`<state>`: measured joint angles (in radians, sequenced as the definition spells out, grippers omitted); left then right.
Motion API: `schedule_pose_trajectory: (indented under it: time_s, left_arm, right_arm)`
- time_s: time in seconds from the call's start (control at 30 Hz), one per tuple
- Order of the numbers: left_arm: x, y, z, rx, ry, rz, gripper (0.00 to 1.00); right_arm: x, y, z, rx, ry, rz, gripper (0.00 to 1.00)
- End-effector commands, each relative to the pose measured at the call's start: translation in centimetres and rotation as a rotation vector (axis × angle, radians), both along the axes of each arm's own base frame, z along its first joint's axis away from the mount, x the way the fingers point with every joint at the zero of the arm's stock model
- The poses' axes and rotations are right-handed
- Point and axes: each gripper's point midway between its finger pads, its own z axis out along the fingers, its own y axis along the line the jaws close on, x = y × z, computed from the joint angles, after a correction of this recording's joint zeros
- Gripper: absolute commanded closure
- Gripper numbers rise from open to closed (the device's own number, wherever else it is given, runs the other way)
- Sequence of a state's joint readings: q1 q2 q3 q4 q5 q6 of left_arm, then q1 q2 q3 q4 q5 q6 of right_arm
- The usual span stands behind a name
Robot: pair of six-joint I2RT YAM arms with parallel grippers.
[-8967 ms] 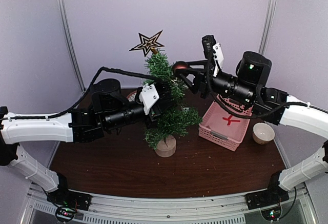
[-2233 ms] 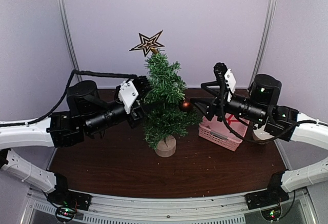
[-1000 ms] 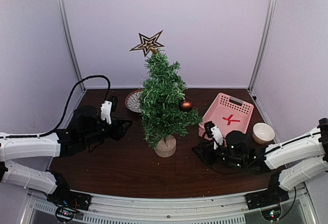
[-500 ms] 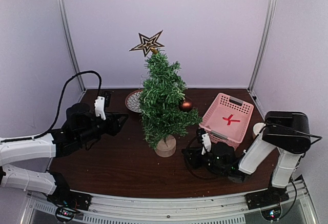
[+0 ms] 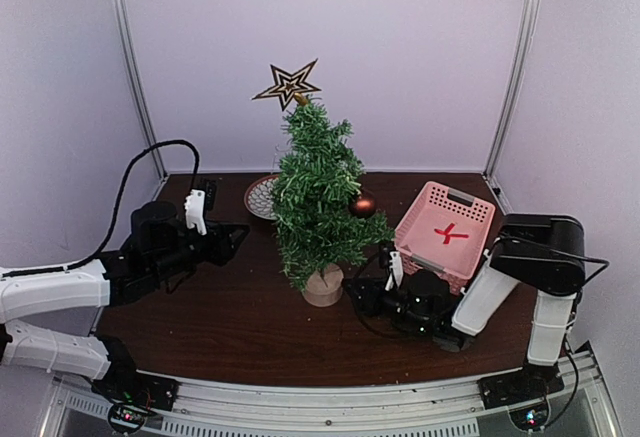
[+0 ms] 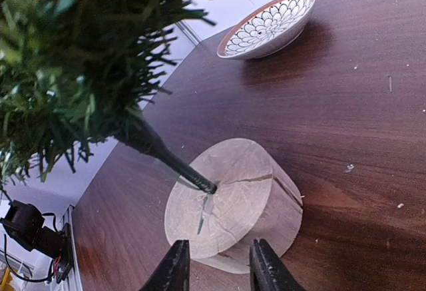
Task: Decorate the small christmas tree
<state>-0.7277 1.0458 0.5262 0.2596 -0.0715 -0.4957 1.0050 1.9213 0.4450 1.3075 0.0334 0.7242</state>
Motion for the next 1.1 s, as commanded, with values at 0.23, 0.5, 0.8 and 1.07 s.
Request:
schedule_pose_trajectory:
  time_s: [0.23, 0.5, 0.8, 1.07]
  left_arm:
    - [0.4, 0.2, 1.1, -0.004, -0.034, 0.002, 0.64]
    - [0.2, 0.9, 1.5, 0.003, -0.048, 0.019, 0.64]
    - [0.3, 0.9, 1.7, 0.005, -0.056, 0.023, 0.64]
    - [0.2, 1.2, 1.4, 0.015, -0.052, 0.029, 0.64]
  right_arm:
    - [0.6, 0.3, -1.2, 0.118, 0.131, 0.012, 0.69]
    - [0.9, 0.6, -2.6, 0.127, 0.185, 0.012, 0.69]
    - [1.7, 1.0, -2.7, 0.158, 0.21, 0.016, 0.68]
    - [2.9, 0.9, -2.6, 0.174, 0.213, 0.009, 0.72]
